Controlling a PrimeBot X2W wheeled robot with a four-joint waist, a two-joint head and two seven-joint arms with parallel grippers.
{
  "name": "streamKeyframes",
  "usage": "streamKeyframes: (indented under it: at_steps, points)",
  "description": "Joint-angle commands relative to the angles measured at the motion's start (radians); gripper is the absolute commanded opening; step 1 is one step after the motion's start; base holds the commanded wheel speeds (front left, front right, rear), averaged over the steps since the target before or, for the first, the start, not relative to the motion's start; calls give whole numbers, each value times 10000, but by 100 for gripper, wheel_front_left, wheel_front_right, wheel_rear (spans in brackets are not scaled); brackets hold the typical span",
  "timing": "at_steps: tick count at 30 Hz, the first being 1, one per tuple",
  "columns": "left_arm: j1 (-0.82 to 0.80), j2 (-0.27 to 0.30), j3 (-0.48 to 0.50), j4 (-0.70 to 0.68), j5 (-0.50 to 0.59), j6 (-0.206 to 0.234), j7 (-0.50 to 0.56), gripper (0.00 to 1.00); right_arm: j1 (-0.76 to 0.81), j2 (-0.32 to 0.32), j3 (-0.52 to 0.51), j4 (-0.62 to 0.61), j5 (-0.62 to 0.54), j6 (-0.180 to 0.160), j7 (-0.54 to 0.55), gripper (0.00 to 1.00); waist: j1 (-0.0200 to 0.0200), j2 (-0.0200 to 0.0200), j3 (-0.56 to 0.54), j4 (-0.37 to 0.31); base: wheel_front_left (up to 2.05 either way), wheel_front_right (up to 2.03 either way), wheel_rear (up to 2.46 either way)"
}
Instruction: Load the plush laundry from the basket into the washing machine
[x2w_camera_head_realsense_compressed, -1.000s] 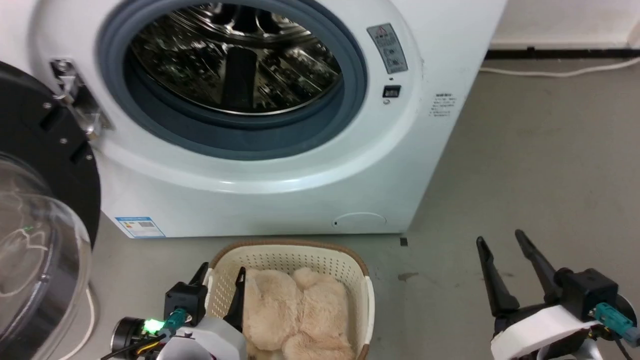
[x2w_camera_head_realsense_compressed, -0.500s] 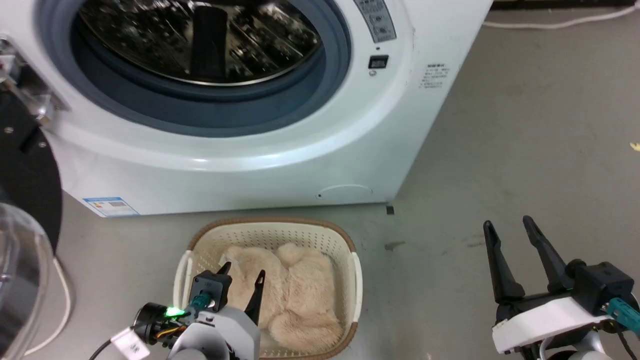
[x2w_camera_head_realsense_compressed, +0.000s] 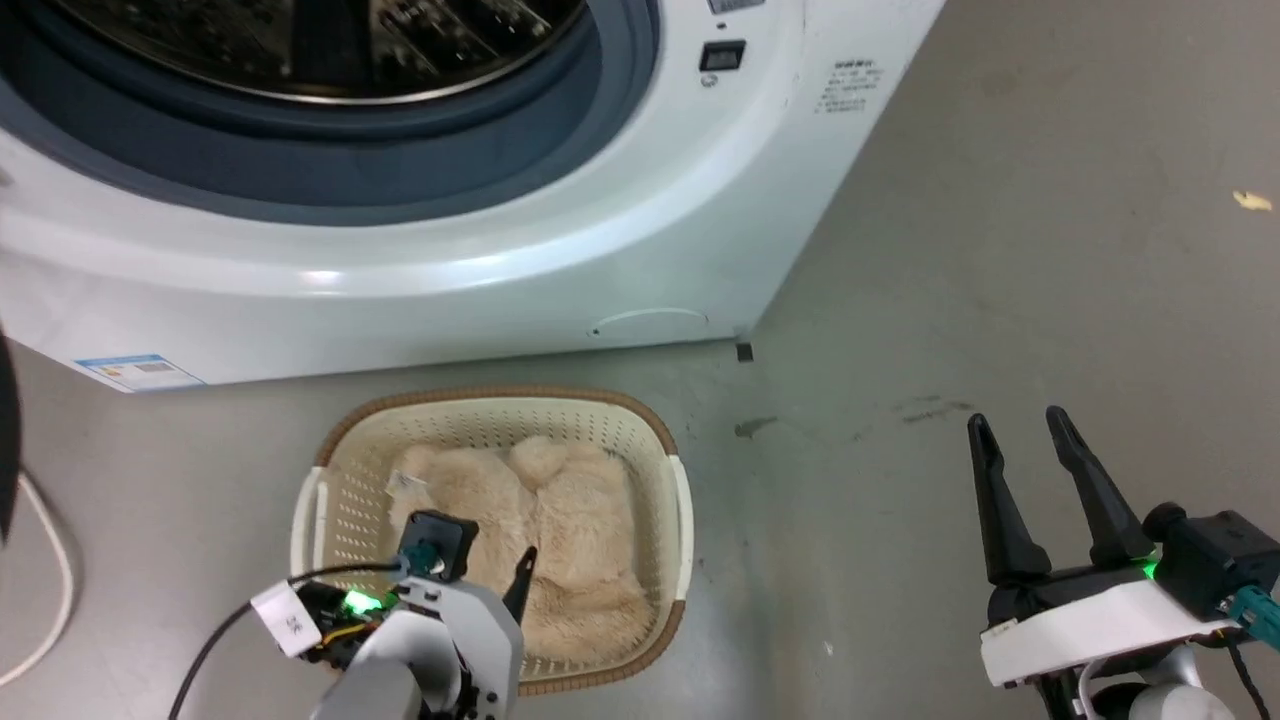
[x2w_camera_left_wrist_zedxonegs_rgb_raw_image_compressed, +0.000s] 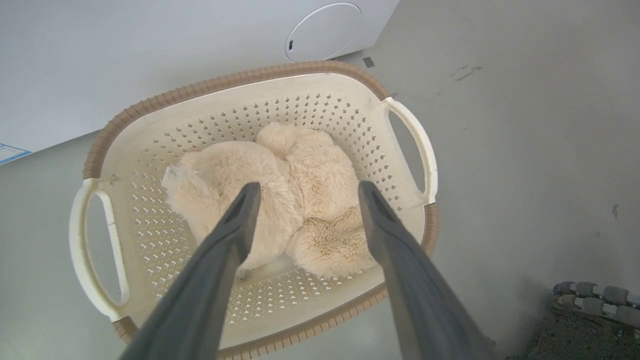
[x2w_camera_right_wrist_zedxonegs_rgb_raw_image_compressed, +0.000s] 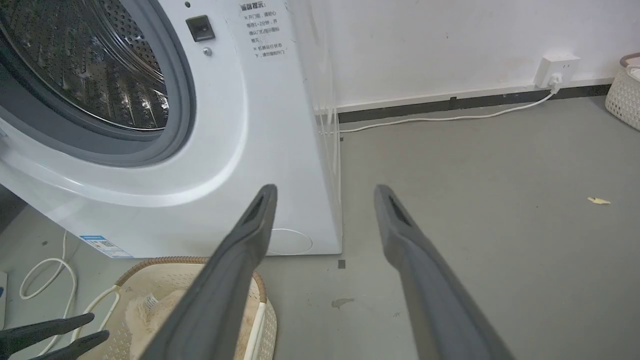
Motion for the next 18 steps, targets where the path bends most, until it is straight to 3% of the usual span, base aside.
streamKeyframes:
  at_steps: [1, 18]
  points:
    - [-362, 123, -199, 312, -204, -70, 74, 100, -220, -4, 46, -87, 186, 4, -120, 100, -1, -1, 242, -167, 0, 0, 0]
    - [-1997, 811, -663, 2390, -1580, -78, 217, 100, -552, -6, 67, -231, 987, 5, -475, 100, -1, -1, 1628, -725, 0, 0, 0]
